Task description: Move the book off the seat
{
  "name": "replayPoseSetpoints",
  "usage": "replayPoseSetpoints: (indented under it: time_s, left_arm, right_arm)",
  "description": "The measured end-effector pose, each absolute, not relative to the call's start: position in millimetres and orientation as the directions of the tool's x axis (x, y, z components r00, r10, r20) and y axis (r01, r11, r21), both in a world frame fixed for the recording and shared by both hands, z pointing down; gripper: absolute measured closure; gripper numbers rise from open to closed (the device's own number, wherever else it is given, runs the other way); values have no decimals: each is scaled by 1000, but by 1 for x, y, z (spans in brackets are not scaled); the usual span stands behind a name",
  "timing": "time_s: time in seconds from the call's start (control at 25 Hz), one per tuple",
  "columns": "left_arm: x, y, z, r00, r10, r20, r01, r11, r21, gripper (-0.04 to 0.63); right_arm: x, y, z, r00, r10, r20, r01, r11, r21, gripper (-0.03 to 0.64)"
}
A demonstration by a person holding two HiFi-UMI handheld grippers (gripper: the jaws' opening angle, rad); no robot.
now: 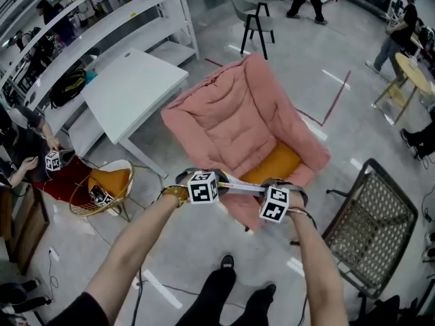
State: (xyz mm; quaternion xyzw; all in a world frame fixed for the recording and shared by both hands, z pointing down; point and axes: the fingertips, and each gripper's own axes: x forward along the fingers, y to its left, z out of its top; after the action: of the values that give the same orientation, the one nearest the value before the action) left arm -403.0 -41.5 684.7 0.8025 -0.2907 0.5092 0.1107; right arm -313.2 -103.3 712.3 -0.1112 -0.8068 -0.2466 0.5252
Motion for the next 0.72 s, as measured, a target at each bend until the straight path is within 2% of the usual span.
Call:
replayPoseSetpoints:
  time_s: [0.36, 0.72]
  left_arm:
    - [-389, -46, 664, 376, -254, 891, -565, -825, 3, 523]
    - [-393, -56, 655, 361, -240, 901, -549, -836, -2, 523]
  right_arm:
    - [-303, -101, 697, -343, 37, 939, 445, 886, 127, 545]
    - [-300, -110, 689, -294, 41, 955, 422, 902, 91, 545]
